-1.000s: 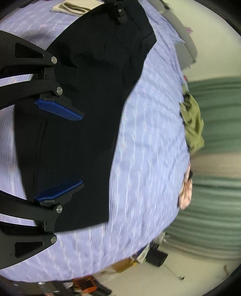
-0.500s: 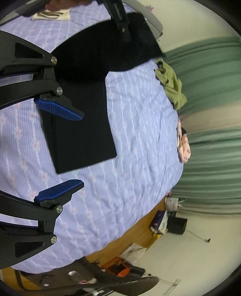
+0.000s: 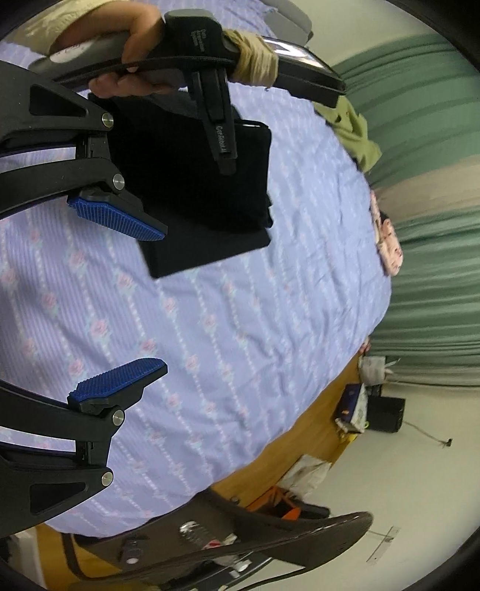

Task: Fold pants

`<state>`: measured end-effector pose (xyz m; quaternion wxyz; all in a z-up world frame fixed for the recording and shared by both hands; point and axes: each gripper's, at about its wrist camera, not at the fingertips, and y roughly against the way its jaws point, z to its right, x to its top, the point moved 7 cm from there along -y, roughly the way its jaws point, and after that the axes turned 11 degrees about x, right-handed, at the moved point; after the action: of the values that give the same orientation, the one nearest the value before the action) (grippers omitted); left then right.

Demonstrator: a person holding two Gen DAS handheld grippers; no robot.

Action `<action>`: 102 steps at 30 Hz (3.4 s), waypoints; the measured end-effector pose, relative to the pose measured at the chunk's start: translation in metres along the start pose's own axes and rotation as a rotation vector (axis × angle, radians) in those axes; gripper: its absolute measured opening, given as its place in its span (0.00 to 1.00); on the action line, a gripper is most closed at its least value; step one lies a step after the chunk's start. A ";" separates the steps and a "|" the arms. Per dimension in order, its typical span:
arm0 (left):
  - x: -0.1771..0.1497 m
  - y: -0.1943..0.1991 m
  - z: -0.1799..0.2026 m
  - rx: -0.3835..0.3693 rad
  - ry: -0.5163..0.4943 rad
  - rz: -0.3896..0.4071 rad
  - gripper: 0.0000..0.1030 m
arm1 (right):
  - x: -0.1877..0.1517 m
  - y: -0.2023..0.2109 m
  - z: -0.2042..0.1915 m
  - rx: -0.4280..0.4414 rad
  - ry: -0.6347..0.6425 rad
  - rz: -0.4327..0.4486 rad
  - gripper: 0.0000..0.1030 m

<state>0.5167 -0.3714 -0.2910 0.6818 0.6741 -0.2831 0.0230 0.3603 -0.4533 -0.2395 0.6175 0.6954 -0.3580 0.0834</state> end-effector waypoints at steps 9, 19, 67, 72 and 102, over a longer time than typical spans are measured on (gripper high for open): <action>-0.002 -0.002 0.010 0.014 -0.002 -0.060 0.33 | -0.003 -0.002 0.015 -0.061 0.022 -0.027 0.66; -0.008 0.075 -0.060 -0.034 0.151 0.096 0.81 | 0.027 -0.005 -0.006 0.026 0.113 0.003 0.66; -0.063 -0.024 -0.170 0.207 0.109 -0.046 0.81 | 0.051 -0.206 -0.052 0.224 0.082 -0.247 0.05; -0.073 -0.036 -0.170 0.229 0.087 -0.079 0.81 | 0.046 -0.221 -0.036 0.188 0.061 -0.290 0.28; -0.110 -0.046 -0.162 0.277 0.034 -0.073 0.83 | -0.015 -0.225 -0.016 0.424 -0.058 -0.355 0.70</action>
<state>0.5010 -0.1864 -0.3677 0.5874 0.7712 -0.2407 0.0485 0.4900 -0.4368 -0.4234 0.4526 0.8631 -0.2227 0.0268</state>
